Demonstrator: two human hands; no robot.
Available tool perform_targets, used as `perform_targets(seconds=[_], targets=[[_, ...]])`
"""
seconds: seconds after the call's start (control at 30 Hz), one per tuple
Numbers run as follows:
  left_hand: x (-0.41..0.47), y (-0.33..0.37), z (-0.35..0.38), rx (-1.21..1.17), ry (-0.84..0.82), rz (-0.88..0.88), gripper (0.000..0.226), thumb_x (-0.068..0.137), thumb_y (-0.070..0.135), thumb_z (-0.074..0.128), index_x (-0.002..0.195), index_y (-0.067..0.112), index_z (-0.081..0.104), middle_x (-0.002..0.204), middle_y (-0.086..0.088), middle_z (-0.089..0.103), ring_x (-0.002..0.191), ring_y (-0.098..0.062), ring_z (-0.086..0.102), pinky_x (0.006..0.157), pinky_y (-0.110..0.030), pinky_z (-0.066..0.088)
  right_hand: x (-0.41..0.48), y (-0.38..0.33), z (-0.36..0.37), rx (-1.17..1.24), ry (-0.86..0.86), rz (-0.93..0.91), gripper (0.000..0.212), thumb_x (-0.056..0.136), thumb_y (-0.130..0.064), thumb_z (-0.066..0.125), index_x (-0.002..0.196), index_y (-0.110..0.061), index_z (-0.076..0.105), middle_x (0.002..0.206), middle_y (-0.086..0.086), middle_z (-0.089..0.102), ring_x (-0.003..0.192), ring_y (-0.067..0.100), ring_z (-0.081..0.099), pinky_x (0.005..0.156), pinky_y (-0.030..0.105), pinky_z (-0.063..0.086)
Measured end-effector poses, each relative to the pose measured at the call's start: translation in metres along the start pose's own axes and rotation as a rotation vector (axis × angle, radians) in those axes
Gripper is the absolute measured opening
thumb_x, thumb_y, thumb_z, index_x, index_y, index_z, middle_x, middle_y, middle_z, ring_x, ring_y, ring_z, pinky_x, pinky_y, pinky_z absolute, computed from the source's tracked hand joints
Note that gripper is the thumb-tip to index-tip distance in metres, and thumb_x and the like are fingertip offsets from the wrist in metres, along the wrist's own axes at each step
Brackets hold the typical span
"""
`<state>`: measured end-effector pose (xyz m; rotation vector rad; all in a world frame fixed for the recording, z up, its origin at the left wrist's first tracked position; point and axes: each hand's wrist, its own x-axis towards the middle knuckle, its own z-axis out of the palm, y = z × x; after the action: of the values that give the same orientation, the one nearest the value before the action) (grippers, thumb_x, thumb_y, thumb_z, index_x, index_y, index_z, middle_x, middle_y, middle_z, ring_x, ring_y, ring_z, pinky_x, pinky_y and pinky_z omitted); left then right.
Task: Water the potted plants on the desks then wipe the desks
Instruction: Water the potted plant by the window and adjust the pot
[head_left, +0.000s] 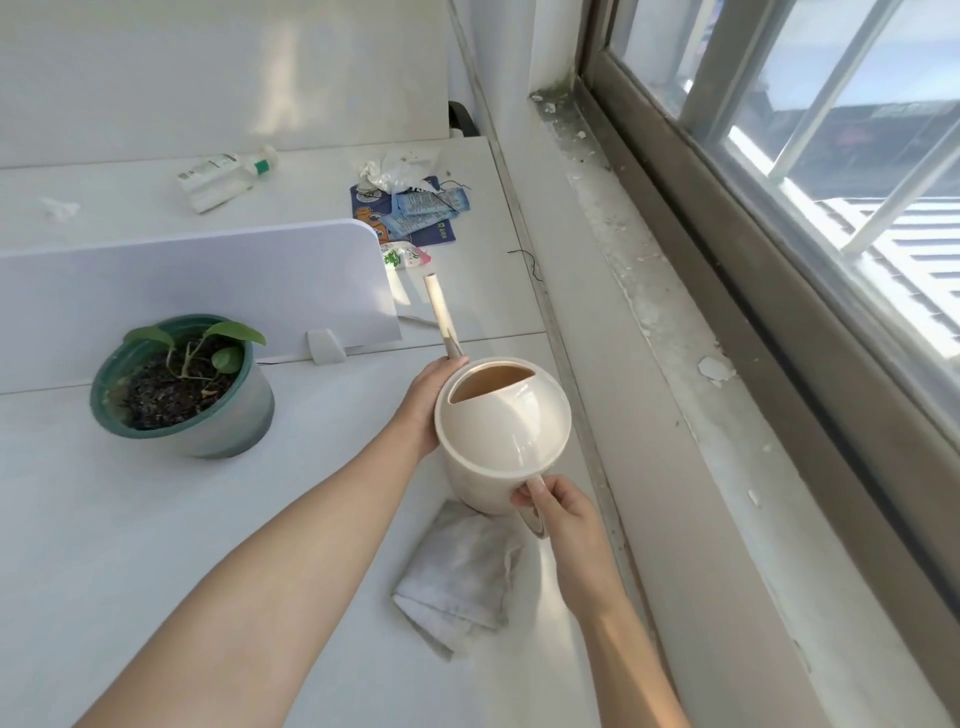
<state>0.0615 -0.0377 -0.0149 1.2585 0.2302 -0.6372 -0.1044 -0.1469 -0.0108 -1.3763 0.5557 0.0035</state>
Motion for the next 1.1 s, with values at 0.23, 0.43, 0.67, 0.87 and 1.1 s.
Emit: perform_targets(seconds=[0.23, 0.43, 0.67, 0.87, 1.1], targets=[[-0.032, 0.013, -0.012, -0.082, 0.098, 0.117, 0.024, 0.082, 0.032, 0.06, 0.095, 0.012, 0.063, 0.086, -0.002, 0.065, 0.084, -0.02, 0.06, 0.076, -0.031, 0.044, -0.014, -0.035, 0.003, -0.089, -0.026, -0.078, 0.021, 0.073, -0.031, 0.056, 0.067, -0.011, 0.054, 0.068, -0.001, 0.051, 0.064, 0.006, 0.045, 0.06, 0.019, 0.033], [-0.099, 0.045, -0.036, -0.137, 0.13, 0.167, 0.033, 0.08, 0.044, 0.057, 0.105, 0.023, 0.056, 0.096, 0.0, 0.059, 0.086, -0.016, 0.057, 0.068, -0.027, 0.043, -0.047, -0.071, 0.016, -0.132, -0.044, -0.232, 0.018, 0.084, -0.001, 0.059, 0.07, -0.012, 0.055, 0.082, 0.003, 0.046, 0.054, -0.002, 0.05, 0.046, 0.006, 0.038], [-0.176, 0.064, -0.083, -0.095, 0.111, 0.3, 0.01, 0.092, 0.036, 0.049, 0.096, 0.032, 0.057, 0.094, 0.0, 0.057, 0.095, -0.019, 0.055, 0.084, -0.039, 0.038, -0.097, -0.092, 0.043, -0.198, -0.086, -0.37, 0.02, 0.088, -0.007, 0.054, 0.105, -0.008, 0.064, 0.087, 0.001, 0.065, 0.069, -0.004, 0.057, 0.063, 0.004, 0.043], [-0.213, 0.069, -0.136, -0.067, 0.005, 0.293, 0.013, 0.094, 0.028, 0.047, 0.09, 0.025, 0.059, 0.096, 0.0, 0.057, 0.097, -0.021, 0.055, 0.081, -0.034, 0.041, -0.145, -0.085, 0.085, -0.193, -0.034, -0.386, 0.017, 0.089, -0.004, 0.05, 0.091, -0.013, 0.064, 0.059, -0.02, 0.068, 0.059, -0.011, 0.059, 0.058, 0.001, 0.042], [-0.217, 0.059, -0.18, -0.061, -0.144, 0.21, 0.017, 0.094, 0.029, 0.047, 0.103, 0.028, 0.061, 0.091, -0.001, 0.061, 0.085, -0.02, 0.06, 0.083, -0.034, 0.043, -0.18, -0.061, 0.131, -0.154, 0.038, -0.363, 0.089, 0.024, -0.074, 0.075, 0.093, -0.018, 0.067, 0.075, -0.011, 0.074, 0.071, -0.004, 0.065, 0.061, 0.007, 0.048]])
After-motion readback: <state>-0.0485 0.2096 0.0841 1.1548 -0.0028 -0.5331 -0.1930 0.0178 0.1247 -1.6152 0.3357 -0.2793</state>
